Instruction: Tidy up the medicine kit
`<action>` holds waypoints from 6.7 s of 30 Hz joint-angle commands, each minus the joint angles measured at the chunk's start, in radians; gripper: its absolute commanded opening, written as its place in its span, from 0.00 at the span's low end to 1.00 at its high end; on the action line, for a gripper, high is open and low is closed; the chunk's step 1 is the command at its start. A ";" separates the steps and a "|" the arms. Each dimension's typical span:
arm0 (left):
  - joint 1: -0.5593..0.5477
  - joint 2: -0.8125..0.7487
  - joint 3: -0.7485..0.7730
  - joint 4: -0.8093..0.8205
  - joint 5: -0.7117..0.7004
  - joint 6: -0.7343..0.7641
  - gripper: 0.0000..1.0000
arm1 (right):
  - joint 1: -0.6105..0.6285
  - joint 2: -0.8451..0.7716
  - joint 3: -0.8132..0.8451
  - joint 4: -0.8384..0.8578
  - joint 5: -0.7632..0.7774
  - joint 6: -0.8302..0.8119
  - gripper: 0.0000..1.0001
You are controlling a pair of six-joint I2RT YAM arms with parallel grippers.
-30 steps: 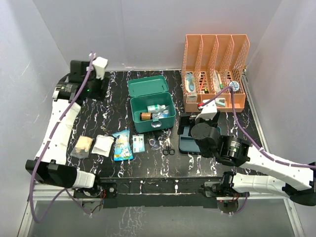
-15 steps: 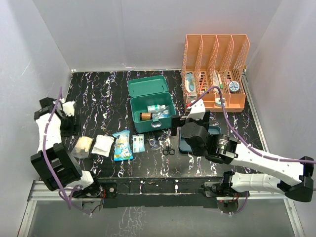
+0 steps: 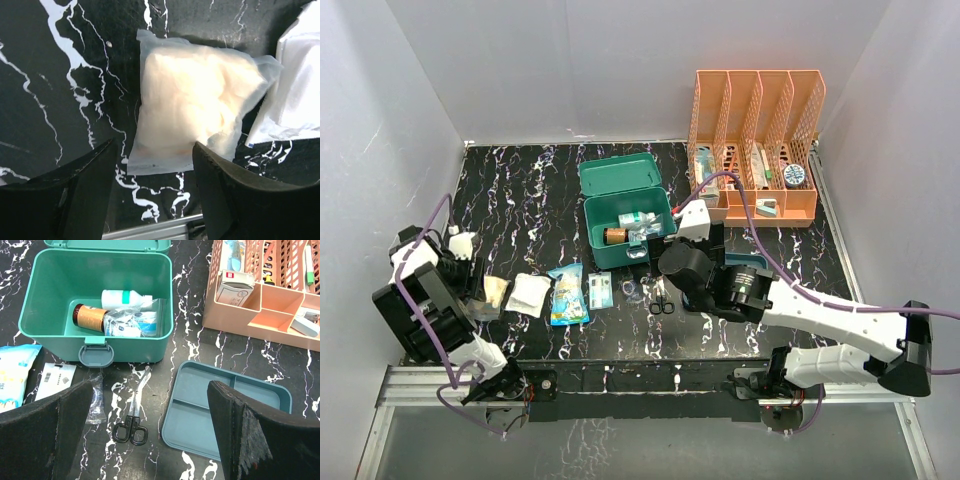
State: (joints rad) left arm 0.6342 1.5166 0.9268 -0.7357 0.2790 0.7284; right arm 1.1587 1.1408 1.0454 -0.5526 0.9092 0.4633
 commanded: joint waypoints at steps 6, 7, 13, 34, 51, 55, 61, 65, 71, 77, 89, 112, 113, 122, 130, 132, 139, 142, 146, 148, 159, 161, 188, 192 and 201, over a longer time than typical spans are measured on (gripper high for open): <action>0.004 0.081 -0.002 0.042 0.073 0.041 0.51 | 0.018 -0.019 0.065 0.003 0.013 0.041 0.98; 0.004 0.086 -0.004 0.037 0.078 0.043 0.47 | 0.020 -0.024 0.063 -0.001 0.016 0.046 0.98; 0.003 0.081 0.031 -0.028 0.110 0.064 0.00 | 0.040 -0.053 0.045 -0.044 0.036 0.091 0.98; -0.849 0.354 1.253 -0.495 0.056 -0.242 0.00 | 0.046 -0.203 0.003 -0.150 0.176 0.160 0.98; -1.260 0.728 1.494 -0.385 -0.132 -0.325 0.00 | 0.047 -0.359 0.024 -0.420 0.229 0.303 0.98; -1.260 0.746 1.469 -0.358 -0.144 -0.332 0.00 | 0.047 -0.374 0.017 -0.429 0.227 0.305 0.98; -1.263 0.725 1.360 -0.341 -0.141 -0.335 0.00 | 0.047 -0.388 0.004 -0.443 0.230 0.319 0.98; -1.263 0.698 1.255 -0.306 -0.128 -0.337 0.00 | 0.047 -0.391 -0.001 -0.453 0.223 0.338 0.98; -1.266 0.695 1.217 -0.290 -0.130 -0.353 0.31 | 0.047 -0.376 -0.001 -0.457 0.215 0.345 0.98; -1.266 0.609 1.258 -0.269 -0.169 -0.412 0.61 | 0.047 -0.367 -0.002 -0.459 0.206 0.346 0.98; -1.242 0.193 1.041 -0.210 -0.282 -0.508 0.64 | 0.047 -0.363 -0.009 -0.435 0.206 0.326 0.98; -0.739 -0.214 0.236 -0.208 -0.053 -0.688 0.59 | 0.047 -0.305 -0.069 -0.316 0.176 0.282 0.98; -0.738 -0.205 0.235 -0.207 -0.064 -0.710 0.59 | 0.047 -0.303 -0.067 -0.318 0.175 0.284 0.98; -0.844 -0.153 0.143 -0.110 -0.155 -0.880 0.60 | 0.047 -0.282 -0.070 -0.305 0.180 0.305 0.98; -0.960 -0.054 0.079 -0.012 -0.201 -0.943 0.62 | 0.047 -0.278 -0.081 -0.318 0.188 0.336 0.98; -0.962 -0.009 0.076 0.008 -0.219 -0.947 0.62 | 0.047 -0.289 -0.083 -0.329 0.195 0.344 0.98; -0.967 0.104 0.065 0.069 -0.220 -0.964 0.60 | 0.047 -0.326 -0.083 -0.402 0.215 0.381 0.98; -0.974 0.122 0.041 0.095 -0.221 -0.964 0.56 | 0.047 -0.337 -0.086 -0.416 0.222 0.383 0.98; -0.975 0.134 0.045 0.103 -0.218 -0.957 0.07 | 0.047 -0.347 -0.094 -0.427 0.223 0.409 0.98; -0.975 0.132 0.071 0.075 -0.215 -0.952 0.00 | 0.047 -0.345 -0.095 -0.433 0.223 0.415 0.98; -0.970 0.006 0.458 -0.209 -0.246 -0.856 0.00 | 0.047 -0.342 -0.105 -0.428 0.195 0.429 0.98; -0.970 0.043 0.598 -0.262 -0.232 -0.860 0.00 | 0.046 -0.336 -0.106 -0.403 0.199 0.411 0.98; -1.085 0.410 1.010 -0.157 -0.080 -1.018 0.00 | 0.047 -0.331 -0.044 -0.447 0.251 0.383 0.98; -1.091 0.412 0.937 -0.133 -0.071 -1.032 0.00 | 0.047 -0.335 -0.041 -0.475 0.254 0.412 0.98; -1.092 0.439 0.794 -0.031 -0.080 -1.049 0.00 | 0.047 -0.335 -0.038 -0.506 0.256 0.437 0.98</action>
State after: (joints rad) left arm -0.4530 1.9453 1.7447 -0.7906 0.1795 -0.3000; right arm 1.2026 0.8154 0.9604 -1.0416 1.1240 0.8677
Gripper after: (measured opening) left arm 0.073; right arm 0.983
